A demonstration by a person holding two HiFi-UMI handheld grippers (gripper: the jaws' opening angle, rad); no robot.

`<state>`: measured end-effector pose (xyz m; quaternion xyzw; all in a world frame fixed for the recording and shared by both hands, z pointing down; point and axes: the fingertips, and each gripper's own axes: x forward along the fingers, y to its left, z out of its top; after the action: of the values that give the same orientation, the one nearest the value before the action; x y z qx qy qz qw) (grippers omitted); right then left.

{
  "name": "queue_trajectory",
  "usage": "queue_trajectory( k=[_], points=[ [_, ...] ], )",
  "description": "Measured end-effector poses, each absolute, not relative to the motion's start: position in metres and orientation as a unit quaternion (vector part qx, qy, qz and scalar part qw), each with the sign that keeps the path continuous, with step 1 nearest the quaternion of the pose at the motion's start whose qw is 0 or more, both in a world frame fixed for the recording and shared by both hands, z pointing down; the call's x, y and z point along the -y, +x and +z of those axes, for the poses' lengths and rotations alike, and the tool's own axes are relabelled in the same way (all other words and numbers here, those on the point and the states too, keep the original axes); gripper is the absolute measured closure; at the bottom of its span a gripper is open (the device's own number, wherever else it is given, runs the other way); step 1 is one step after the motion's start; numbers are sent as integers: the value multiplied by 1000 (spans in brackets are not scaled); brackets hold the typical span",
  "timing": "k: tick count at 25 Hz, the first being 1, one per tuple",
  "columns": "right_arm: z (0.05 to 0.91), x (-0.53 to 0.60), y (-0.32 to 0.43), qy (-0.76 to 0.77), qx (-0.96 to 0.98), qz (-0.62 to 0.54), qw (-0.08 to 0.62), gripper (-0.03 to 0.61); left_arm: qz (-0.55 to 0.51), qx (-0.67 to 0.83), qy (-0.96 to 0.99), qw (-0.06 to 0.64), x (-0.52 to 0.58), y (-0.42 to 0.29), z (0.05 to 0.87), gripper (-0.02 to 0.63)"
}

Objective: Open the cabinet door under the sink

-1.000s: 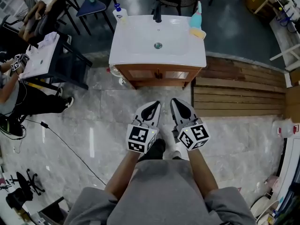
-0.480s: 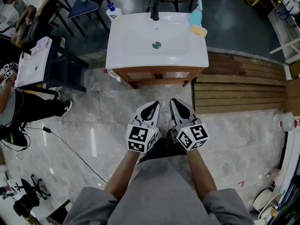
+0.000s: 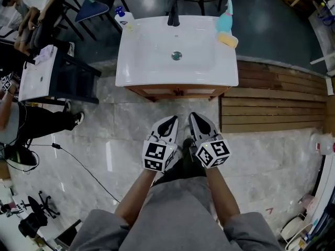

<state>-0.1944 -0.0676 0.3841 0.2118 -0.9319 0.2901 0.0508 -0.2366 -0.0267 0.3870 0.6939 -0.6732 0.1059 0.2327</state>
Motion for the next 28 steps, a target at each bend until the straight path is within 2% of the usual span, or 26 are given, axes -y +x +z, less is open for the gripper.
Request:
queue_trajectory(
  k=[12, 28],
  points=[
    [477, 125, -205, 212, 904, 363, 77, 568, 154, 671, 675, 265, 82, -258, 460, 606],
    [597, 129, -215, 295, 844, 446, 33, 566, 211, 625, 705, 259, 90, -283, 569, 606]
  ],
)
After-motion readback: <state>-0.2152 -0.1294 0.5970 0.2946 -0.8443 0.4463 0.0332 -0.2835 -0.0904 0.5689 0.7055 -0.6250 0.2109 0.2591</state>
